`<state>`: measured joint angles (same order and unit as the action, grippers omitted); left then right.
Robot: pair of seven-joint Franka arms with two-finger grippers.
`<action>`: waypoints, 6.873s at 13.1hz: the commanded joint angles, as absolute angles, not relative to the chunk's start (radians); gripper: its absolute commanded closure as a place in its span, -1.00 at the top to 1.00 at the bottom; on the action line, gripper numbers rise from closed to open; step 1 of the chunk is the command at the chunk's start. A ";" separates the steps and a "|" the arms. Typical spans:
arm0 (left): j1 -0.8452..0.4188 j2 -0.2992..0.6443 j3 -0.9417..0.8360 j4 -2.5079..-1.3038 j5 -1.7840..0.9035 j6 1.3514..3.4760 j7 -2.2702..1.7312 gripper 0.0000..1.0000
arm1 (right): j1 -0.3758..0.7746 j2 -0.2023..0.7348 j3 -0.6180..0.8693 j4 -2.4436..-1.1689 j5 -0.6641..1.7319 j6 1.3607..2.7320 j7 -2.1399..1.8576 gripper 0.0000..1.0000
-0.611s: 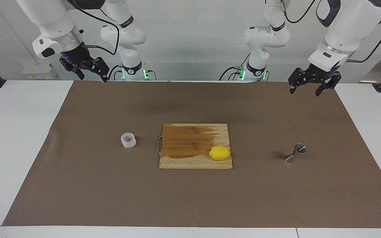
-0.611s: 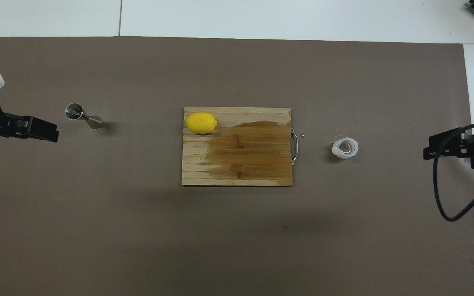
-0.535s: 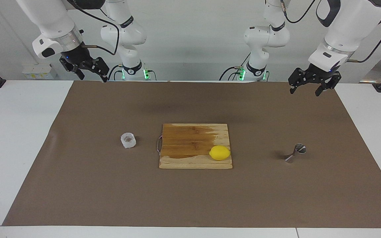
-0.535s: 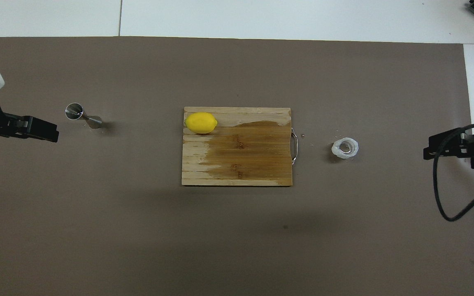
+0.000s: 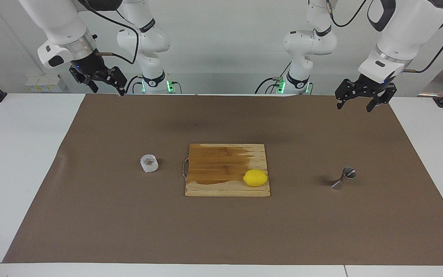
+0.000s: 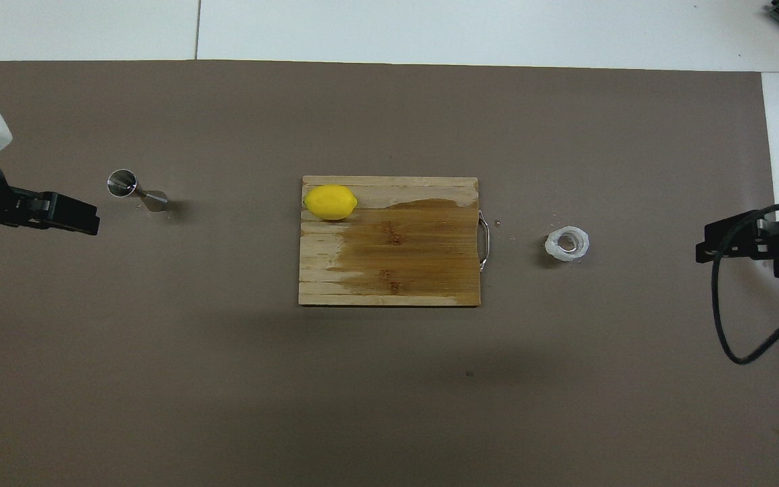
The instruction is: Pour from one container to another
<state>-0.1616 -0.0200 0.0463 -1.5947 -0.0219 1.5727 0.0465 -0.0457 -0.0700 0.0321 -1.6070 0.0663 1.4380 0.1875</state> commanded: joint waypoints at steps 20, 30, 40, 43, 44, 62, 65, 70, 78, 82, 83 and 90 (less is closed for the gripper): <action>0.072 0.452 0.054 -1.254 -0.383 1.606 -1.103 1.00 | -0.058 -0.084 0.034 -1.620 0.091 1.450 0.160 1.00; 0.213 0.635 0.051 -1.362 -0.662 1.776 -1.286 1.00 | -0.058 -0.084 0.034 -1.620 0.091 1.450 0.160 1.00; 0.219 0.471 0.049 -1.819 -1.007 1.948 -1.047 1.00 | -0.058 -0.084 0.034 -1.621 0.091 1.450 0.160 1.00; 0.221 0.459 0.049 -1.832 -1.049 1.948 -1.019 1.00 | -0.058 -0.084 0.034 -1.620 0.091 1.450 0.160 1.00; 0.221 0.451 0.049 -1.832 -1.071 1.947 -1.014 0.31 | -0.058 -0.084 0.034 -1.620 0.091 1.450 0.160 1.00; -0.033 0.212 0.037 -1.988 -1.239 2.080 -1.060 -1.00 | -0.058 -0.084 0.034 -1.620 0.091 1.450 0.160 1.00; -0.191 0.144 0.037 -2.074 -1.368 2.254 -1.103 -1.00 | -0.058 -0.084 0.034 -1.620 0.091 1.450 0.160 1.00; -0.454 0.169 0.035 -2.072 -1.526 2.535 -1.172 -1.00 | -0.058 -0.084 0.034 -1.620 0.091 1.450 0.160 1.00; -0.598 0.236 0.035 -2.055 -2.067 2.674 -0.954 -1.00 | -0.058 -0.084 0.034 -1.620 0.091 1.450 0.160 1.00; -0.630 0.279 0.034 -2.065 -2.217 2.672 -0.792 -1.00 | -0.058 -0.084 0.034 -1.620 0.091 1.450 0.160 1.00; -0.641 0.294 0.035 -2.065 -2.221 2.672 -0.776 -1.00 | -0.058 -0.084 0.034 -1.621 0.091 1.450 0.160 1.00; -0.666 0.308 0.035 -2.060 -2.272 2.707 -0.667 1.00 | -0.058 -0.084 0.034 -1.620 0.091 1.450 0.160 1.00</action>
